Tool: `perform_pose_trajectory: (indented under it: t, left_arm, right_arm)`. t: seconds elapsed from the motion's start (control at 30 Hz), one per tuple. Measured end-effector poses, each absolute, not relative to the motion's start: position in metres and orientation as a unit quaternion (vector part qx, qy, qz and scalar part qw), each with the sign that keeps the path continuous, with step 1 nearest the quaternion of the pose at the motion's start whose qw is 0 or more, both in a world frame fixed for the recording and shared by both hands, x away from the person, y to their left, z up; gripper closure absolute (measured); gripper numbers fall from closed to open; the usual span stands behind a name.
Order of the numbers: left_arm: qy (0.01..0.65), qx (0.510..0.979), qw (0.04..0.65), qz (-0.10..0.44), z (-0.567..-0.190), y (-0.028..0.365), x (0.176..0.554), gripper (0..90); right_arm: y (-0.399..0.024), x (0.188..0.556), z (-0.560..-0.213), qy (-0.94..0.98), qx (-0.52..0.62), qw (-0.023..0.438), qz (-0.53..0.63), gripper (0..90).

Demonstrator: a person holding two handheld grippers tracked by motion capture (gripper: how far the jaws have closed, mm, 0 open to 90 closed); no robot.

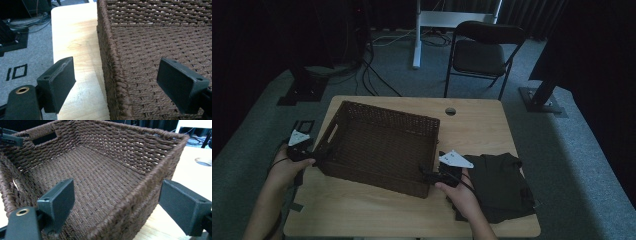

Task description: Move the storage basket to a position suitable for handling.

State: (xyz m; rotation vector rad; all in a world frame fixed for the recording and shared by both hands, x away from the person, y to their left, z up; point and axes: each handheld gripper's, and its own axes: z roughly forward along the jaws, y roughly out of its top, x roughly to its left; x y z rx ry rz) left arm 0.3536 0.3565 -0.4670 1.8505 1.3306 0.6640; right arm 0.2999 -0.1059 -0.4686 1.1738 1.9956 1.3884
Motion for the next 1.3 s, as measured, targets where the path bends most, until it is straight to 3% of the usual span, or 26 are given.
perform_pose_trajectory:
  t: [0.17,0.23,0.33,0.4,0.43,0.83,1.3]
  left_arm:
    - [0.520,0.726,0.373,0.252,-0.466,0.355,0.352,26.4]
    - [0.521,0.727,0.375,0.243,-0.466,0.354,0.352,26.4]
    - [0.528,0.722,0.384,0.230,-0.466,0.352,0.351,43.1]
    - [0.524,0.720,0.389,0.233,-0.466,0.351,0.350,49.3]
    - [0.524,0.720,0.387,0.238,-0.466,0.350,0.350,53.3]
    - [0.552,0.708,0.371,0.238,-0.464,0.345,0.347,62.7]
    - [0.570,0.702,0.354,0.238,-0.462,0.333,0.335,63.4]
  right_arm:
    - [-0.100,0.300,-0.473,0.727,0.422,0.222,0.494,13.6]
    - [-0.099,0.300,-0.474,0.728,0.422,0.221,0.493,13.9]
    - [-0.100,0.300,-0.478,0.730,0.426,0.221,0.486,23.1]
    - [-0.099,0.300,-0.480,0.729,0.431,0.218,0.485,25.9]
    - [-0.099,0.300,-0.481,0.732,0.428,0.220,0.483,32.1]
    - [-0.098,0.300,-0.480,0.723,0.459,0.225,0.464,44.6]
    - [-0.105,0.305,-0.479,0.715,0.479,0.228,0.456,52.1]
